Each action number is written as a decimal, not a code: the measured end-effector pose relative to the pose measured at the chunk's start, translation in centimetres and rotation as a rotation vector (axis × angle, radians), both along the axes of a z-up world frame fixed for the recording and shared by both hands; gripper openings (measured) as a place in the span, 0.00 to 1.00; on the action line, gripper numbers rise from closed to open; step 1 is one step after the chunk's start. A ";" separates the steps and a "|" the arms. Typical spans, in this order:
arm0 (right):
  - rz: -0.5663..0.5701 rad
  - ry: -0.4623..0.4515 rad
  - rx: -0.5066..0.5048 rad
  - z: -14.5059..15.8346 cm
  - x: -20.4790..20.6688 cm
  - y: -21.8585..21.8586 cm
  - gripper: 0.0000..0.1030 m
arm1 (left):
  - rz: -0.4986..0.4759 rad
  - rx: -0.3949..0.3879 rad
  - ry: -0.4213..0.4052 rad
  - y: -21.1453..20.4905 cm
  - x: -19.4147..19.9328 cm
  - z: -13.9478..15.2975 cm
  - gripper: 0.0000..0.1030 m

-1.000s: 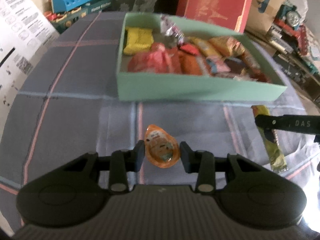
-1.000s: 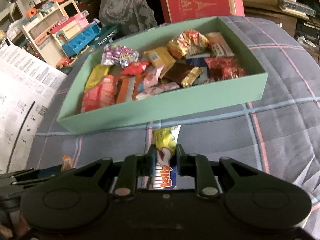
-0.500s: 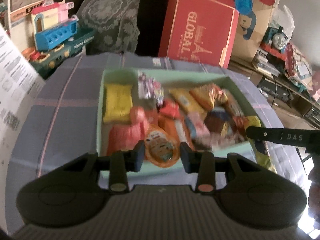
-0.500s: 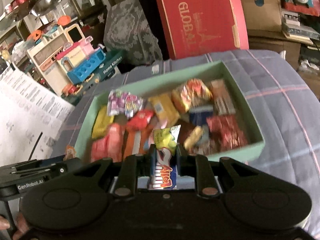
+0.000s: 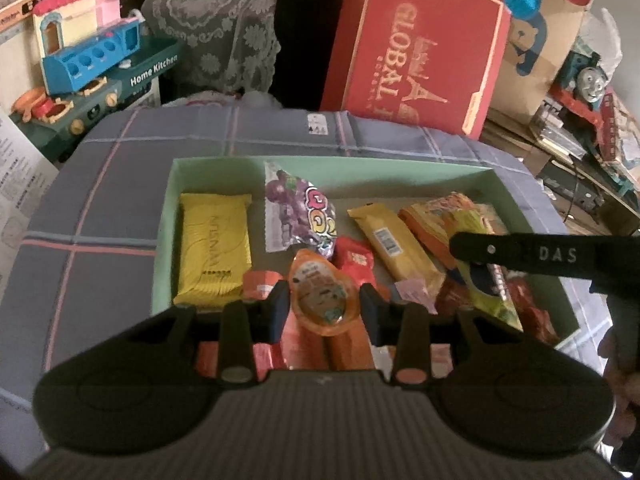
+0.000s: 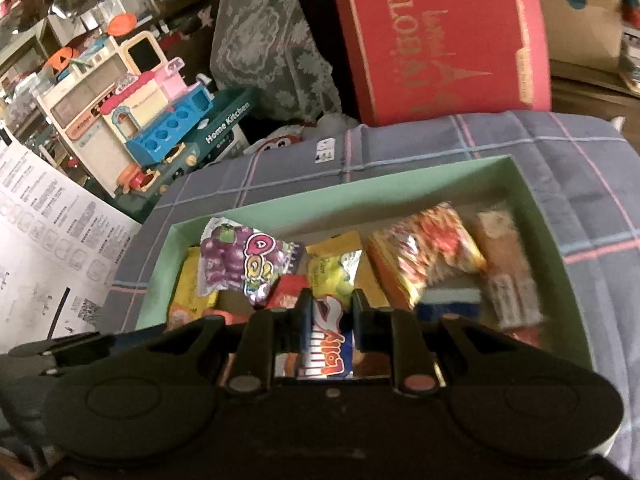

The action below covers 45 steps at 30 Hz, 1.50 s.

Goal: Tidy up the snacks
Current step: 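Carry both snacks into the green box and open both grippers, then withdraw both grippers up and away from the box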

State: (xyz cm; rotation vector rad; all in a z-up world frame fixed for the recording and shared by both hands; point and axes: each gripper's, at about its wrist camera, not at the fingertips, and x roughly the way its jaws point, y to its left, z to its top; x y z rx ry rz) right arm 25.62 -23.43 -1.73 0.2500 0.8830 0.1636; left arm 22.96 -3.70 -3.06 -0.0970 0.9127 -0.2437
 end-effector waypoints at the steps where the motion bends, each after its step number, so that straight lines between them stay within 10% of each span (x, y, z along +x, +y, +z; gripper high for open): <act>1: 0.003 0.002 0.000 -0.2 0.6 0.3 0.19 | 0.002 0.004 0.005 -0.1 0.4 -0.3 0.36; 4: 0.013 0.001 0.016 -0.8 2.3 1.0 0.26 | 0.025 0.023 0.012 -0.3 1.4 -1.1 0.44; 6: 0.023 0.000 0.032 -0.8 2.3 1.2 0.61 | 0.054 0.044 0.011 -0.2 1.5 -1.4 0.88; 7: 0.014 -0.004 0.030 -0.9 2.3 1.3 0.91 | 0.075 0.056 0.002 0.0 1.3 -1.5 0.92; 8: 0.004 -0.016 0.029 -0.9 2.1 1.3 1.00 | 0.083 0.064 -0.010 0.1 1.1 -1.6 0.93; 45: -0.037 -0.016 -0.034 3.6 -15.1 -2.3 1.00 | 0.046 0.077 -0.032 0.2 -13.3 3.8 1.00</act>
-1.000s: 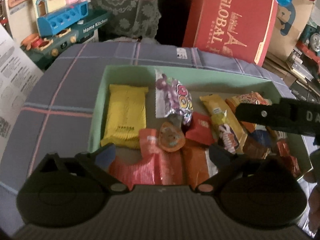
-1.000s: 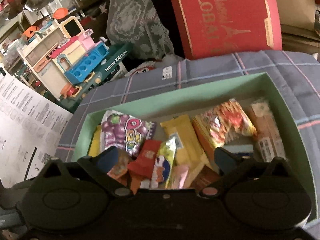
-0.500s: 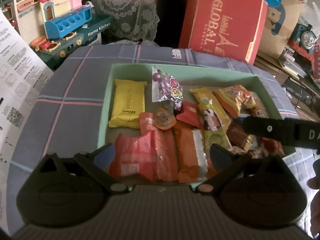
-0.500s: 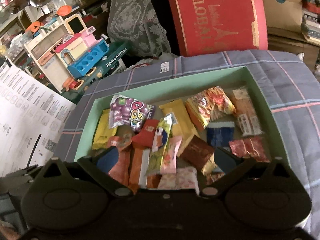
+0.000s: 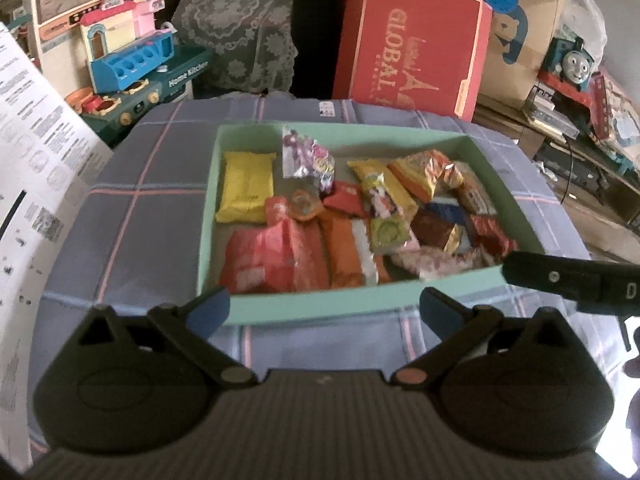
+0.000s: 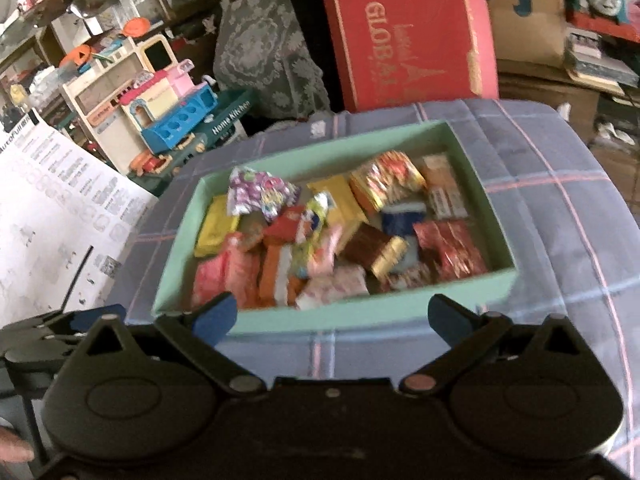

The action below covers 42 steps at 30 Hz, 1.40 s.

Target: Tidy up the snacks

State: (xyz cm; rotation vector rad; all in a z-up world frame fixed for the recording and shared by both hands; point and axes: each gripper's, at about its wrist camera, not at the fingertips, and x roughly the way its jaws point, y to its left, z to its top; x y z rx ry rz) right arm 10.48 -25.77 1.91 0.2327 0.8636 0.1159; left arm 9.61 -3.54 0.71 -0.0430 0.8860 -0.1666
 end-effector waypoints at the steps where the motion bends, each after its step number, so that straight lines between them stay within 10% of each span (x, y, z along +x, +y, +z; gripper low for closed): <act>1: -0.002 0.006 -0.002 -0.2 -0.5 -0.2 1.00 | 0.000 -0.003 0.003 0.2 -0.4 -0.2 1.00; 42: -0.054 0.208 -0.103 -5.4 -4.6 0.7 1.00 | 0.108 0.085 0.130 3.1 -3.5 -5.5 1.00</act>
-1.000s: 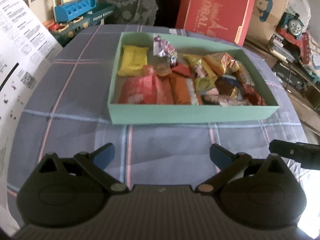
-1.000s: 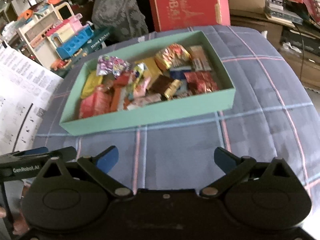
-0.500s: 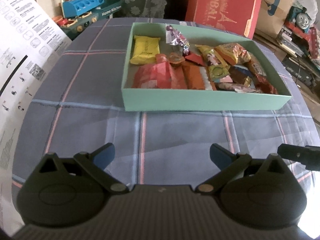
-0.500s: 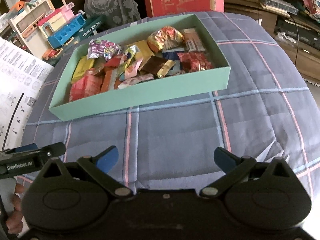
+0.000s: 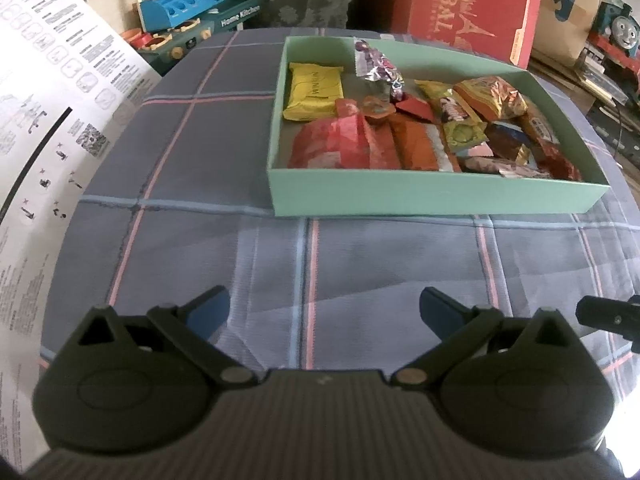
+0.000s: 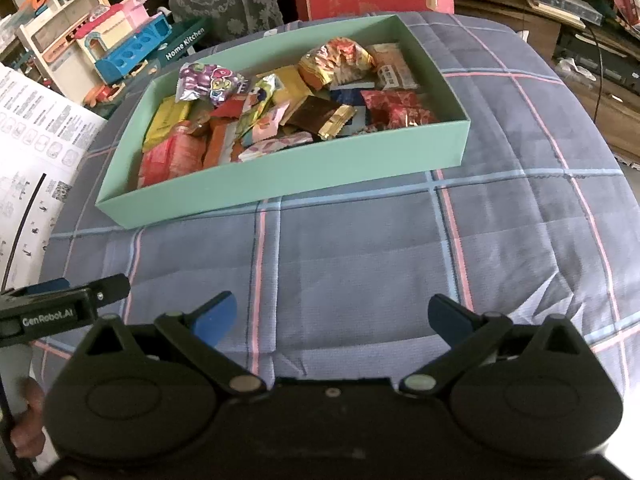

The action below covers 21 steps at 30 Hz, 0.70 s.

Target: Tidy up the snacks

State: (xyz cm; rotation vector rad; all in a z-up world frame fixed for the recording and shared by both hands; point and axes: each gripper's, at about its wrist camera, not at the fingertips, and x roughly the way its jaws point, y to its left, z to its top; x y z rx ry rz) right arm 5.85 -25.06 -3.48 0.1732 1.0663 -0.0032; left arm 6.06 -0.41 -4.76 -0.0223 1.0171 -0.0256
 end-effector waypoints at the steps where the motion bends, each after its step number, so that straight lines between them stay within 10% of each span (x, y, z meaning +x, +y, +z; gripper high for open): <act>1: -0.003 0.002 -0.002 0.0 0.1 0.0 1.00 | 0.002 0.000 0.001 0.0 0.1 0.0 1.00; 21: 0.004 0.005 -0.035 0.6 0.4 0.3 1.00 | 0.007 0.004 0.001 0.2 0.3 0.2 1.00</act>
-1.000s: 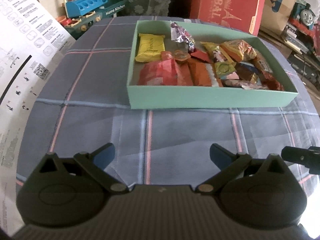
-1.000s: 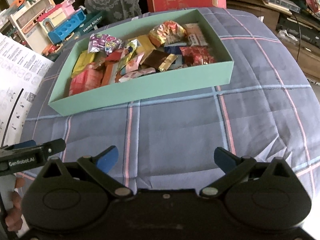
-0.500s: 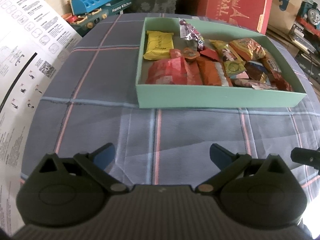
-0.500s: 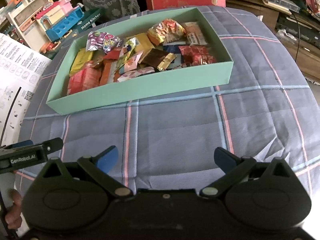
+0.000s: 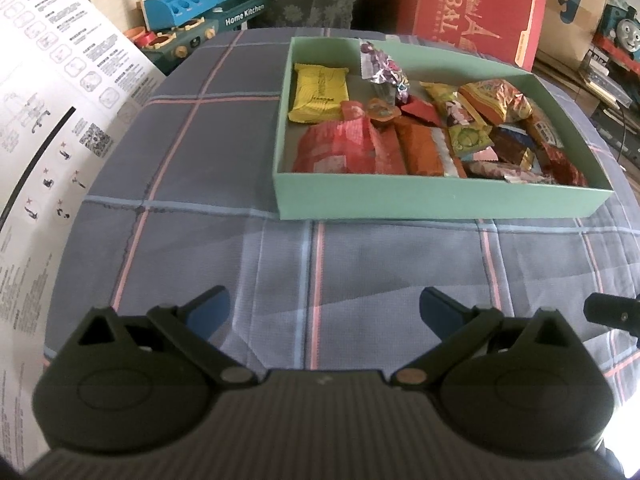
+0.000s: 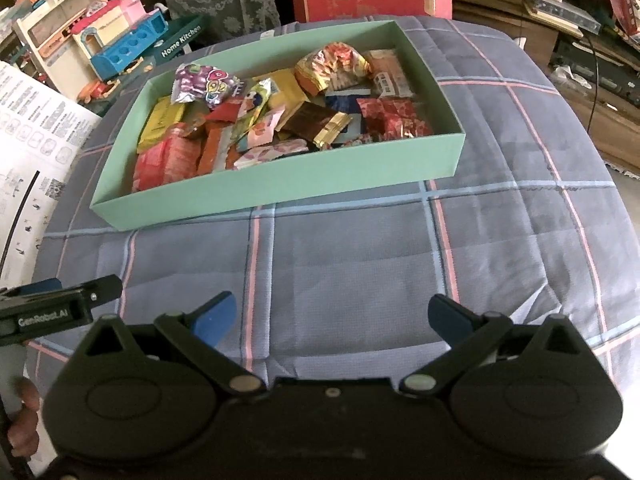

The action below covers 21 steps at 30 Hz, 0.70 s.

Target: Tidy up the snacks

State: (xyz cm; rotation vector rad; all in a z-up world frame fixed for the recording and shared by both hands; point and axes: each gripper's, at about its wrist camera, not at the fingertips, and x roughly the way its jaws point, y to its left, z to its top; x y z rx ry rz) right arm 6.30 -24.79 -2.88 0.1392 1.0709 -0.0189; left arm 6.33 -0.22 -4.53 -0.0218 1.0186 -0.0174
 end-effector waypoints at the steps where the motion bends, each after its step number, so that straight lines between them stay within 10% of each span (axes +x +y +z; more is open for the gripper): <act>1: 0.001 0.002 -0.001 0.0 0.1 0.0 1.00 | 0.001 0.001 -0.002 0.0 0.0 0.1 1.00; 21: 0.006 -0.011 -0.027 0.7 1.3 0.0 1.00 | 0.004 0.001 -0.039 0.5 0.9 1.0 1.00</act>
